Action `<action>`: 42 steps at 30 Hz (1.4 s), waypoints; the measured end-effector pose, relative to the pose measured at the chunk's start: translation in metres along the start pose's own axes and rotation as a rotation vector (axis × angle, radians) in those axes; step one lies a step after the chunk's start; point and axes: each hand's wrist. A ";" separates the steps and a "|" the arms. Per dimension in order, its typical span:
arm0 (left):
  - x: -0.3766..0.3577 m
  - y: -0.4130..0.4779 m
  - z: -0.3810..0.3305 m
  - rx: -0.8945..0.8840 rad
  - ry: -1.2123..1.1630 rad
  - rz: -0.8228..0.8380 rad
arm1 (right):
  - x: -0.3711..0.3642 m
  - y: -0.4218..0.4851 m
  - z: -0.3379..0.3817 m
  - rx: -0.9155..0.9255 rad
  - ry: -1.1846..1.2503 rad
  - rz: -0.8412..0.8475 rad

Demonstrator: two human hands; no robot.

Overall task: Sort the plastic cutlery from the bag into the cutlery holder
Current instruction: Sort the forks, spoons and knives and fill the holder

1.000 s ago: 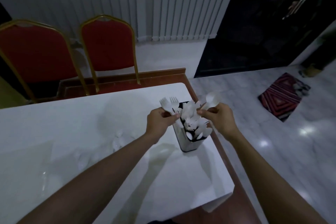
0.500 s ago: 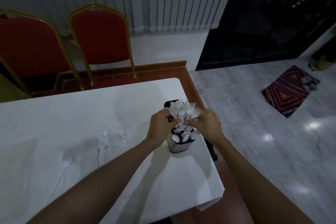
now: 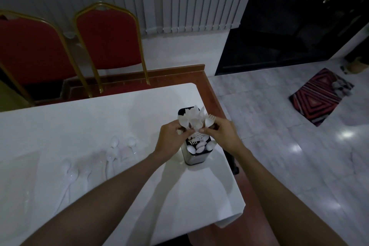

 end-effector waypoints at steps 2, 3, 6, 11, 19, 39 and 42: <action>0.000 0.002 -0.002 -0.023 0.025 0.023 | -0.002 0.000 0.001 0.007 -0.049 0.015; -0.001 0.003 -0.002 -0.039 0.041 0.031 | -0.002 -0.001 0.002 0.013 -0.046 0.019; -0.003 0.001 0.001 -0.049 0.053 0.010 | 0.000 0.001 0.005 0.041 -0.030 -0.012; -0.004 -0.009 -0.001 0.062 -0.057 -0.175 | -0.002 -0.004 0.001 0.042 -0.132 -0.002; -0.002 -0.002 0.010 0.049 -0.016 -0.070 | -0.006 -0.007 -0.006 0.037 -0.125 -0.047; -0.009 0.000 0.012 -0.028 0.296 0.173 | -0.003 0.001 0.010 0.209 -0.100 -0.045; -0.006 -0.003 0.014 -0.053 0.285 0.219 | -0.004 0.004 0.009 0.219 -0.124 -0.070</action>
Point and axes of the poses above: each hand's wrist, its own y-axis towards the middle knuckle, its own x-axis out of the back of the hand, z = x × y, and after that the axes turned 11 degrees about z, right-handed
